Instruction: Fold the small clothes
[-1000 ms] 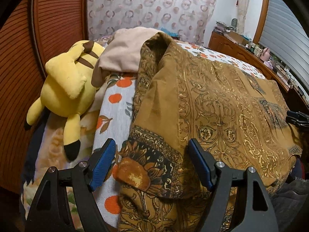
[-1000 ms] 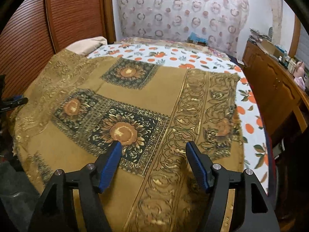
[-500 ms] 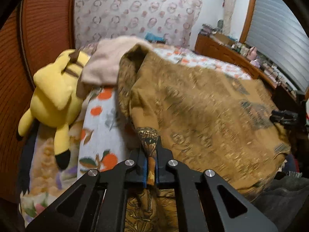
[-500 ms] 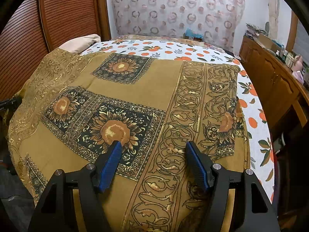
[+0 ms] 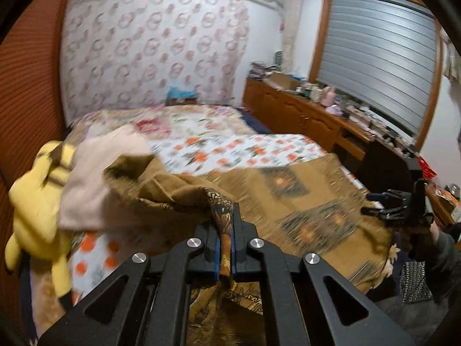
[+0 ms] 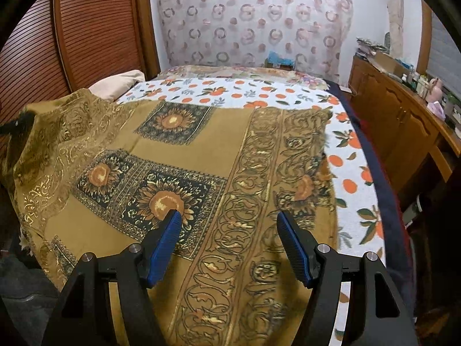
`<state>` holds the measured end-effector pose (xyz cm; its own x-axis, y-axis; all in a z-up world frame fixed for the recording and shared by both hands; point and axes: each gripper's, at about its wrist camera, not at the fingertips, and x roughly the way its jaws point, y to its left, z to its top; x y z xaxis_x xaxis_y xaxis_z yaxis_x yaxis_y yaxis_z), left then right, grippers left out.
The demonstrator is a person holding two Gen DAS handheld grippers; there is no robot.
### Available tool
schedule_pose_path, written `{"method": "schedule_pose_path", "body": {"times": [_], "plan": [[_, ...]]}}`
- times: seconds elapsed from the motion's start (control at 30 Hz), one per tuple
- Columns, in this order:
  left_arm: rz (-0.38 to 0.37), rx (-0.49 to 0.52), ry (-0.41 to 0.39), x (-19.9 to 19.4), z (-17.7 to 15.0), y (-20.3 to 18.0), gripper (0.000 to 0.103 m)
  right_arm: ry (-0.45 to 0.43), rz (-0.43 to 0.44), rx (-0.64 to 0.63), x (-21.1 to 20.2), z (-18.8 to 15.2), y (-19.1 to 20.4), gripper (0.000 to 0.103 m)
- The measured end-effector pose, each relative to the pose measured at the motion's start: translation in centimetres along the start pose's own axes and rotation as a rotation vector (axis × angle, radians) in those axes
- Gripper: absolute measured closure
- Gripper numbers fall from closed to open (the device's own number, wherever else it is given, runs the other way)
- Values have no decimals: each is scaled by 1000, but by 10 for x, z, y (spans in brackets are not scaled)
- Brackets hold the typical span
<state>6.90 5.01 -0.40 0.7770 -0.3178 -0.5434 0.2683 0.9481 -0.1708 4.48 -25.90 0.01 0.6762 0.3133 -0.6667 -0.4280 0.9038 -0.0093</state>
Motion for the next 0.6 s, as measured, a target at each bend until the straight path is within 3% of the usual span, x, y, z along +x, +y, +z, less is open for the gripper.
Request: {"method": "schedule_pose_path", "body": {"times": [0.2,0.6], "plan": [[-81,100,-5,28,37,-49,98,-34,-8,24,-19,-5,-10,33],[-252,174,13,54,75,-114,98,-66,-29,80,-42,-16,-34,33]]}}
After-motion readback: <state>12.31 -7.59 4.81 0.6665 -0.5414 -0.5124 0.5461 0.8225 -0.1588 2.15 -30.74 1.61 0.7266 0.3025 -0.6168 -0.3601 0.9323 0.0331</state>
